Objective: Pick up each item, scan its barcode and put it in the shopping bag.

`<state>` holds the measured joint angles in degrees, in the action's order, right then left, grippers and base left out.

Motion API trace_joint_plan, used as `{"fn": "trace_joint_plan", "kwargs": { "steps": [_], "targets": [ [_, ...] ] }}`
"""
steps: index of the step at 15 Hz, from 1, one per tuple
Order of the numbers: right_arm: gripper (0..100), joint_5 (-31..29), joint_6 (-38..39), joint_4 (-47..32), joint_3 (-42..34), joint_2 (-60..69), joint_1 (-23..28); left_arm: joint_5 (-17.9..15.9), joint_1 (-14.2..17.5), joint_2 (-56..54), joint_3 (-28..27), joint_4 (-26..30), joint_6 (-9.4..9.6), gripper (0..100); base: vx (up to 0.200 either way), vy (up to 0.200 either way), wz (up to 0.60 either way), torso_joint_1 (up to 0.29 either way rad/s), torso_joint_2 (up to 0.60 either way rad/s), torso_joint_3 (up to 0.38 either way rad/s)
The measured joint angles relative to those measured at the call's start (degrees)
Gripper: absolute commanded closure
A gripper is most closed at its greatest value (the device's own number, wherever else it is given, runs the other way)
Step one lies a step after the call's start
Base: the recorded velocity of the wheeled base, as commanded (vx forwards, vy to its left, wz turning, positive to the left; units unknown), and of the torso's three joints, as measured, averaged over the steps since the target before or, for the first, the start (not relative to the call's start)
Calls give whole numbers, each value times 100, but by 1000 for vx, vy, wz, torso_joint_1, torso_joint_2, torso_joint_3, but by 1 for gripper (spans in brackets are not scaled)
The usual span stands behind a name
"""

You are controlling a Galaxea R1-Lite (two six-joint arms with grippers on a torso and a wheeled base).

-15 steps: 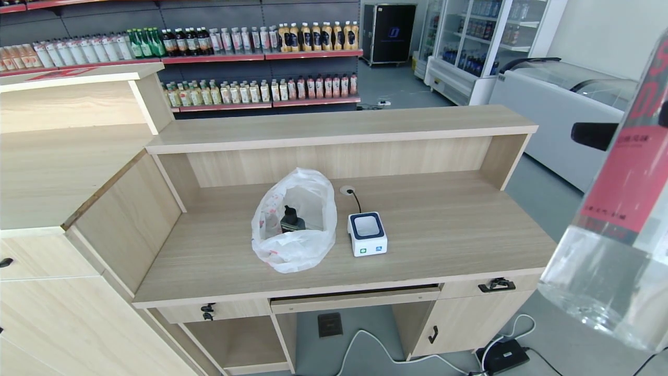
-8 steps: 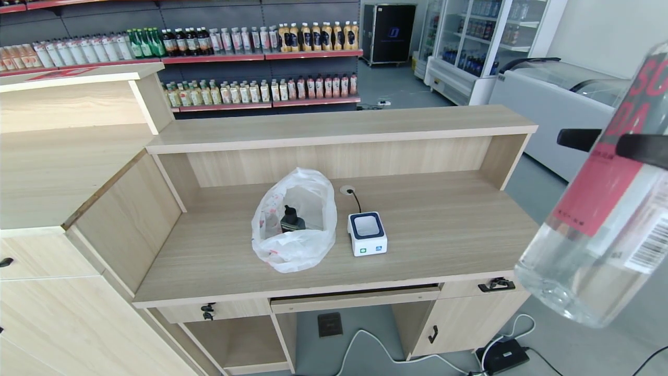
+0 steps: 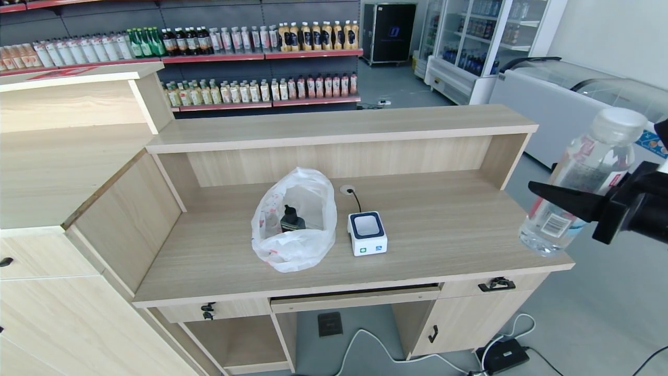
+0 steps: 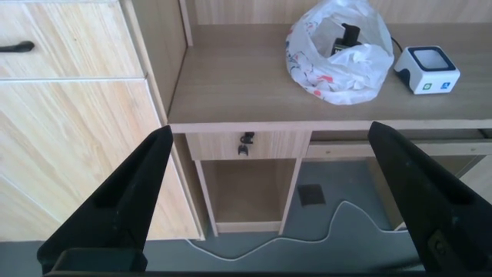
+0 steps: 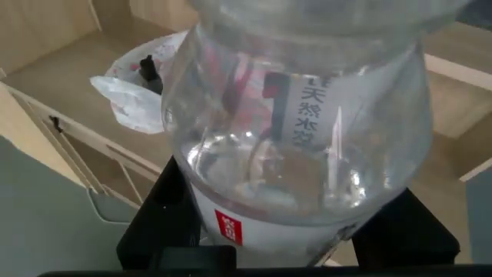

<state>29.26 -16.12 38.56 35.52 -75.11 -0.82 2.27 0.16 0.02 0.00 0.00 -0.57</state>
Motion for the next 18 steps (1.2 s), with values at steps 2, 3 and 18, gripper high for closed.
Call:
{"fn": "trace_joint_plan", "kwargs": {
  "steps": [2,3,18],
  "targets": [
    [100,-44,-391,822,-249,-354,541,0,0,0,0,0,-2,0,0,0,0,0,0,0],
    [100,-49,-646,1106,-369,-507,830,0,0,0,0,0,-2,0,0,0,0,0,0,0],
    [100,-670,-1779,2089,-407,-1554,2198,0,0,0,0,0,-2,0,0,0,440,4,3,3]
  ]
}}
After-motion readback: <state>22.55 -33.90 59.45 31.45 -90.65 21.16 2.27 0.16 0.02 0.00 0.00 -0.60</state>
